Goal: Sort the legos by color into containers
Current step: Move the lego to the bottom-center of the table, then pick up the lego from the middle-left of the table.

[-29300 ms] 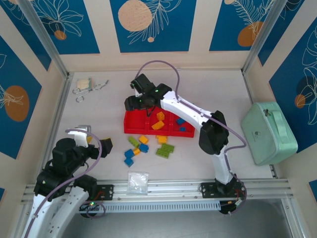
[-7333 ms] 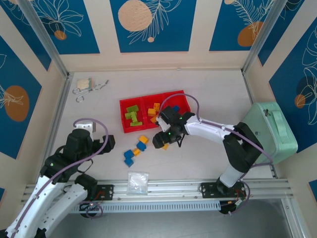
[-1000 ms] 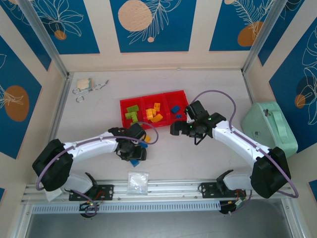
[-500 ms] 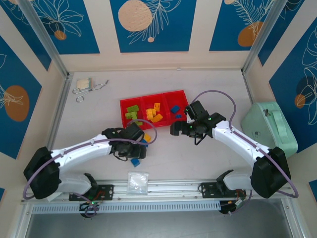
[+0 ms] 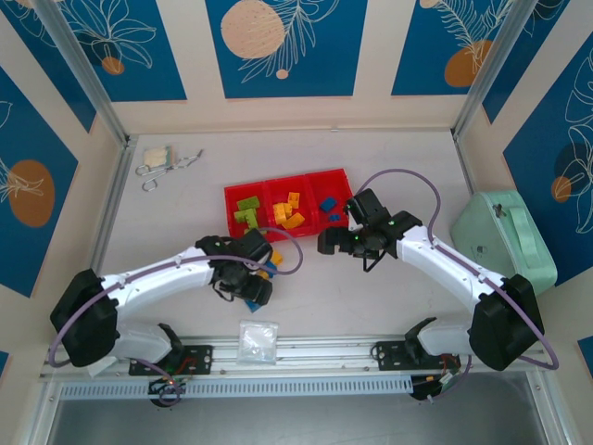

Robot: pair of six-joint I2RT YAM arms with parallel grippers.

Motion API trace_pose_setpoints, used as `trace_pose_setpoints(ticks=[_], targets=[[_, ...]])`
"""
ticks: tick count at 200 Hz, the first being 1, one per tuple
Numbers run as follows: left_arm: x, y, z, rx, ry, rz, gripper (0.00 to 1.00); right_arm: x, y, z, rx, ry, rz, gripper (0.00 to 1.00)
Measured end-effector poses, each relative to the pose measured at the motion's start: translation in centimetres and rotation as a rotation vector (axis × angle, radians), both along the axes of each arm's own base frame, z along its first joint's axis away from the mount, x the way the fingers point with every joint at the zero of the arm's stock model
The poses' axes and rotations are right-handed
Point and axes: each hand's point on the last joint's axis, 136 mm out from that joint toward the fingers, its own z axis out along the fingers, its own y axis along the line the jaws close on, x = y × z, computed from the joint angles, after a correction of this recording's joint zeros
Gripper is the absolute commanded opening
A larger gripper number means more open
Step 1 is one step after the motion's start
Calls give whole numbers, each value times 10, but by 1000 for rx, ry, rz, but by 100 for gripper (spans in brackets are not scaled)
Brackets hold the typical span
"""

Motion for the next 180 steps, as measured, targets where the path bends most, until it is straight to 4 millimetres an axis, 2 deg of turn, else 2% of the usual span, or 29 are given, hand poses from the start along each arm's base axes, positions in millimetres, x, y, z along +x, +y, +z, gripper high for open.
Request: trace_pose_setpoints(ticks=[62, 114, 148, 180], targets=[[-15, -8, -16, 41, 55, -66, 62, -1, 1, -1, -2, 3, 6, 96], [-13, -6, -22, 98, 48, -70, 55, -3, 2, -2, -4, 7, 11, 96], [-18, -6, -32, 151, 45, -104, 57, -5, 1, -3, -11, 16, 11, 96], [-17, -8, -32, 162, 19, -120, 60, -5, 0, -3, -12, 18, 11, 96]])
